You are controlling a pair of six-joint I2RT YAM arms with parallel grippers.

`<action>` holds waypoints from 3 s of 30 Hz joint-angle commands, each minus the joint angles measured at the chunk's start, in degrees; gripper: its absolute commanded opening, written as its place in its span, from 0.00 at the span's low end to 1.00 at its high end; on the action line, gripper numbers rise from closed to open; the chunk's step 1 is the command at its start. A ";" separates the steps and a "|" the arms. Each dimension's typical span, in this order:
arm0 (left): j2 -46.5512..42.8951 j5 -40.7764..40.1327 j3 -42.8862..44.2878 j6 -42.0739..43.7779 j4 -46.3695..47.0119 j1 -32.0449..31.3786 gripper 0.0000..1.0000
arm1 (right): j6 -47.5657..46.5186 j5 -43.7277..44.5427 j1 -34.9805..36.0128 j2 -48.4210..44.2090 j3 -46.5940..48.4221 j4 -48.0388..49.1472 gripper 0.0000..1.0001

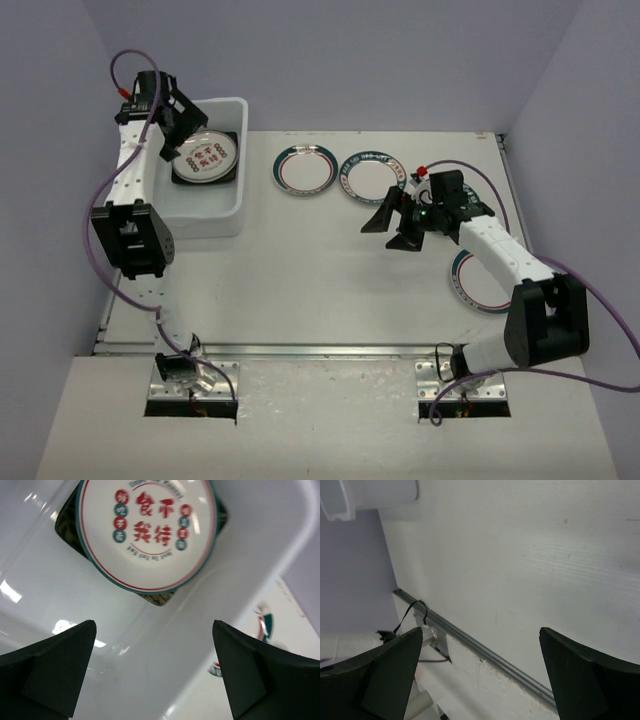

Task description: Place the plates into the plastic bin on the countertop

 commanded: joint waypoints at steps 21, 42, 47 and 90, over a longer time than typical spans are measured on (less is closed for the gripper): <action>-61.87 4.17 -48.95 6.66 11.76 -10.08 1.00 | 54.40 43.17 0.80 33.82 -8.85 53.48 0.88; -63.41 8.07 -50.21 6.48 8.23 -10.08 1.00 | 57.17 45.32 1.86 32.57 -0.85 50.53 0.00; -61.12 12.71 -50.58 6.55 11.51 -10.08 1.00 | 46.83 40.27 1.86 23.67 3.25 50.67 0.00; -38.69 14.96 -47.33 -10.32 30.23 3.99 0.00 | 3.97 -1.84 -1.38 3.12 15.34 1.50 0.99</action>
